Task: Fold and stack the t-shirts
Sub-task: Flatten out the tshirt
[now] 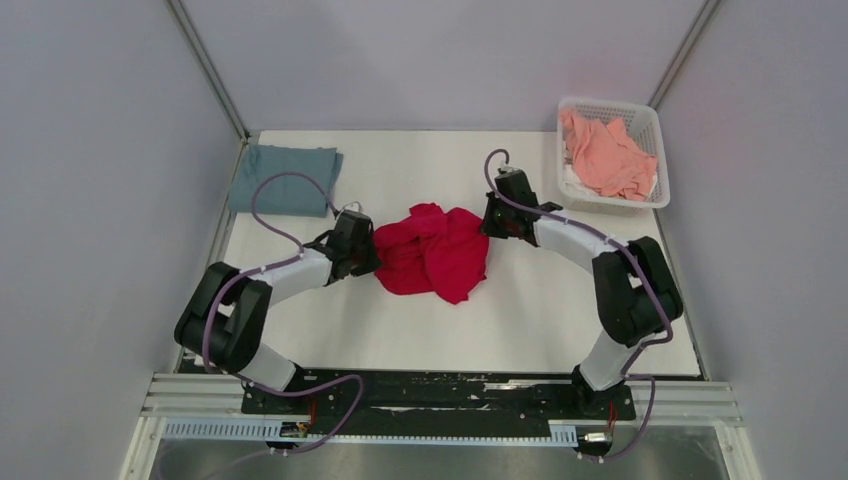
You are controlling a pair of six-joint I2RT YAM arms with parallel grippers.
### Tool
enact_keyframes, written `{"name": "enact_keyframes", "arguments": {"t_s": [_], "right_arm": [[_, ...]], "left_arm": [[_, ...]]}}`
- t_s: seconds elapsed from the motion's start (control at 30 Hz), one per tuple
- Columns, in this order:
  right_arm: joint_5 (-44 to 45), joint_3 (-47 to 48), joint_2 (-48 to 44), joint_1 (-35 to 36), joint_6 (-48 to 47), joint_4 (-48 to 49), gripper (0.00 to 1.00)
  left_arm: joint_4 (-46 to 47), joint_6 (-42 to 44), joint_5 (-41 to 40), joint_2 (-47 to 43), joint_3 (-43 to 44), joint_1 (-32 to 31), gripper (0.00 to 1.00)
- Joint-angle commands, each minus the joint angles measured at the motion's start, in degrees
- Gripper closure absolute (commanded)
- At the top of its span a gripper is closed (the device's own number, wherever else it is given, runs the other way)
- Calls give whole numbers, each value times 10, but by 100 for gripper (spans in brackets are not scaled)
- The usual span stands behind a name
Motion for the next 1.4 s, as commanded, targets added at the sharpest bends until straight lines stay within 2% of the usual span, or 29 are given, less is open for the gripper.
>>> {"name": "enact_keyframes", "arguments": {"t_s": [0.0, 0.17, 0.4, 0.53, 0.67, 0.8, 0.9, 0.97, 1.1, 1.23, 1.33, 1.37], "right_arm": [[171, 22, -93, -12, -39, -30, 97], [189, 19, -198, -36, -79, -39, 100], [102, 60, -389, -36, -139, -38, 100], [36, 95, -481, -37, -138, -36, 100], [-95, 123, -555, -36, -148, -41, 97], [-148, 95, -614, -36, -126, -46, 98], [-146, 50, -631, -37, -103, -52, 98], [-132, 17, -625, -36, -93, -64, 95], [-32, -76, -580, -37, -78, -96, 89], [138, -176, -482, -37, -60, -89, 88], [193, -190, -371, -37, -58, -65, 82], [204, -183, -334, -38, -61, -57, 77]], "left_arm": [[-62, 21, -134, -96, 28, 0, 100], [-97, 51, -245, -224, 28, 0, 100], [-105, 130, -261, -446, 70, 0, 100], [-102, 168, -193, -545, 116, -1, 100], [-106, 190, -104, -632, 166, -1, 100], [-114, 187, -56, -667, 195, 0, 100], [-126, 174, -52, -658, 185, 0, 100], [-140, 162, -67, -634, 167, 0, 100], [-166, 112, -126, -563, 100, 0, 100], [-119, 69, -156, -449, -15, 0, 100], [-51, 48, -139, -303, -65, 1, 100], [-41, 40, -141, -269, -64, 1, 100]]}}
